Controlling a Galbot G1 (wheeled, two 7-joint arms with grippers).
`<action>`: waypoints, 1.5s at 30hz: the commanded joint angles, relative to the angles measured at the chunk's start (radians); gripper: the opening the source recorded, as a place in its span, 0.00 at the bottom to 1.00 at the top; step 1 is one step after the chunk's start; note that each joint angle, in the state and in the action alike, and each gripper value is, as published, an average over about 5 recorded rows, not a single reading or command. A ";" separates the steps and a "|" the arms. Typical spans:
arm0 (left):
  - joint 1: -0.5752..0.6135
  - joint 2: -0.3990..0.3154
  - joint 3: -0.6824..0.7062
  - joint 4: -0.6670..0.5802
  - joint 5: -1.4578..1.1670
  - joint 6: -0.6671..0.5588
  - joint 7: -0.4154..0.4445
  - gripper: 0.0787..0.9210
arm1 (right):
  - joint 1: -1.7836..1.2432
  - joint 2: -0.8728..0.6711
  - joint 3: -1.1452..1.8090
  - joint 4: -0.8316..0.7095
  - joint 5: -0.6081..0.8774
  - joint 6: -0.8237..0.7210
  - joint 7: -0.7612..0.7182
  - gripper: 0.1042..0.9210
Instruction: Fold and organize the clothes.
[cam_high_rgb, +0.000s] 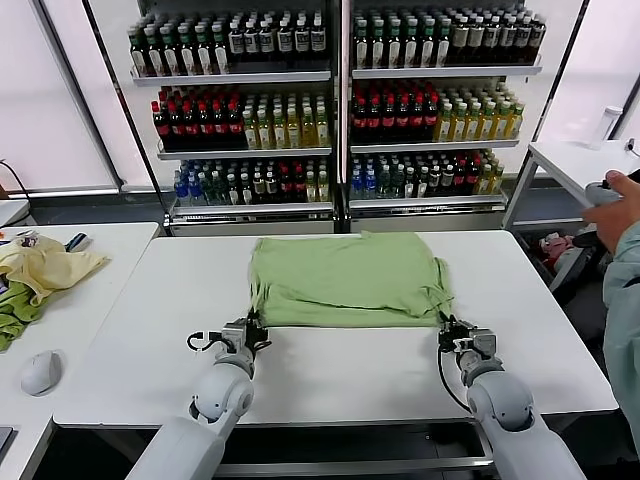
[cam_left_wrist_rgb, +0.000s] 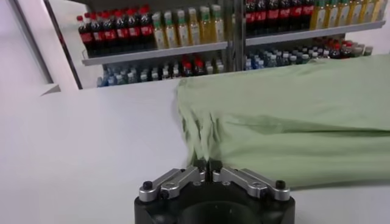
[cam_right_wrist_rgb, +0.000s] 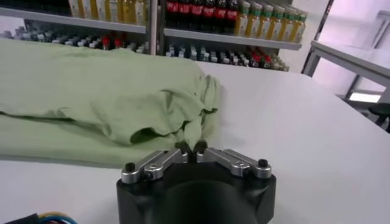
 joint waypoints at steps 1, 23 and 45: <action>0.197 0.033 -0.031 -0.252 0.001 0.015 0.003 0.03 | -0.176 -0.010 0.073 0.193 -0.014 -0.001 0.000 0.04; 0.632 -0.003 -0.268 -0.594 0.146 0.051 0.098 0.04 | -0.508 0.005 0.195 0.509 -0.139 -0.016 -0.023 0.16; -0.073 0.044 -0.060 -0.020 -0.040 -0.004 0.045 0.76 | 0.358 0.002 -0.156 -0.078 0.097 -0.026 0.069 0.87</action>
